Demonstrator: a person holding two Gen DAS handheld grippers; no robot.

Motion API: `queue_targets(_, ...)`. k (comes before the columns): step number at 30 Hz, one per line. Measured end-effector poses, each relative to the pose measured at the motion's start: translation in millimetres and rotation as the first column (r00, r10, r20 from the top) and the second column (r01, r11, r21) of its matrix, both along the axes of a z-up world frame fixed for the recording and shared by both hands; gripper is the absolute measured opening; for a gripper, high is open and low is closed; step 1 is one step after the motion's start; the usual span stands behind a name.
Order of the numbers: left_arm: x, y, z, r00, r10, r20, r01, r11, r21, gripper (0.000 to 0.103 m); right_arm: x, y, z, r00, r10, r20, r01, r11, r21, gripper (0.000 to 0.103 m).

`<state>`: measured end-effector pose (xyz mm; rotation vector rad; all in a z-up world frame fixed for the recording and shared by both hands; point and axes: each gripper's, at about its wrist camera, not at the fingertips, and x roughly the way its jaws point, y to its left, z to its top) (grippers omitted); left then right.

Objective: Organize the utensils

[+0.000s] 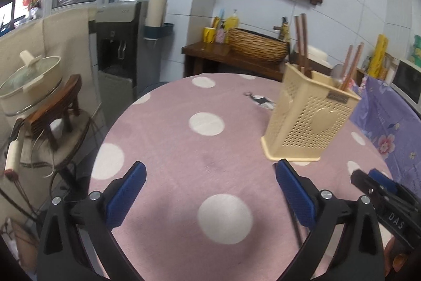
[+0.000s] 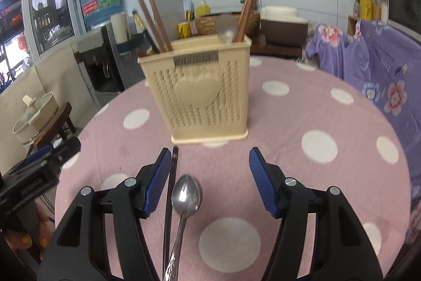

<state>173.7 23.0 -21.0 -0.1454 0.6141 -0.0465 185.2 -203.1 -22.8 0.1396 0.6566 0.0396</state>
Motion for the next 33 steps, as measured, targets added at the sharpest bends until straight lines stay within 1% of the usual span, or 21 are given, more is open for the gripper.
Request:
queue_targets(2,-2,4,-5,1.0,0.017,-0.009,-0.017,0.999,0.027,0.098,-1,4,-14,0.999,0.012,-0.042,-0.012,1.0,0.014,0.062)
queue_targets(4,-2,4,-8,1.0,0.015,-0.023,-0.014,0.998,0.053,0.098,0,8,-24,0.997,0.022,-0.072,-0.021,1.0,0.021,0.062)
queue_targets(7,-3,1,-8,1.0,-0.01,-0.028,0.011,0.999,0.049,0.098,4,19,-36,0.993,0.037,-0.112,-0.036,0.999,0.016,0.062)
queue_targets(12,-7,-4,-8,0.999,-0.028,-0.015,0.029,0.998,0.06,0.098,13,35,-50,0.985,0.041,-0.166,-0.046,0.999,-0.026,0.062)
queue_targets(18,-7,1,-11,0.999,-0.028,-0.023,0.028,0.999,0.041,0.098,26,45,-62,0.975,0.015,-0.221,-0.024,0.999,-0.037,0.061)
queue_targets(20,-8,1,-11,0.999,-0.026,-0.023,0.027,0.999,0.041,0.098,25,49,-65,0.974,0.016,-0.227,-0.028,0.998,-0.05,0.059)
queue_targets(23,-7,1,-11,0.999,-0.028,-0.027,0.029,0.999,0.035,0.098,27,53,-70,0.97,0.016,-0.242,-0.037,0.996,-0.079,0.053)
queue_targets(25,-7,0,-12,0.999,-0.032,-0.03,0.033,0.999,0.032,0.098,26,53,-71,0.971,0.017,-0.239,-0.04,0.995,-0.093,0.044)
queue_targets(26,-7,-1,-12,0.999,-0.033,-0.03,0.034,0.999,0.033,0.098,25,53,-71,0.971,0.015,-0.237,-0.039,0.995,-0.096,0.042)
queue_targets(27,-7,-2,-12,0.999,-0.035,-0.031,0.036,0.999,0.035,0.098,24,51,-71,0.971,0.017,-0.237,-0.039,0.995,-0.09,0.038)
queue_targets(30,-7,-6,-13,0.998,-0.046,-0.033,0.047,0.998,0.036,0.098,23,43,-70,0.971,0.033,-0.237,-0.045,0.998,-0.045,0.036)
queue_targets(31,-7,-8,-13,0.998,-0.049,-0.035,0.051,0.998,0.035,0.098,22,40,-69,0.971,0.038,-0.235,-0.047,0.998,-0.03,0.032)
queue_targets(33,-7,-11,-13,0.997,-0.059,-0.041,0.061,0.998,0.034,0.098,22,36,-68,0.971,0.044,-0.236,-0.049,0.999,-0.018,0.023)
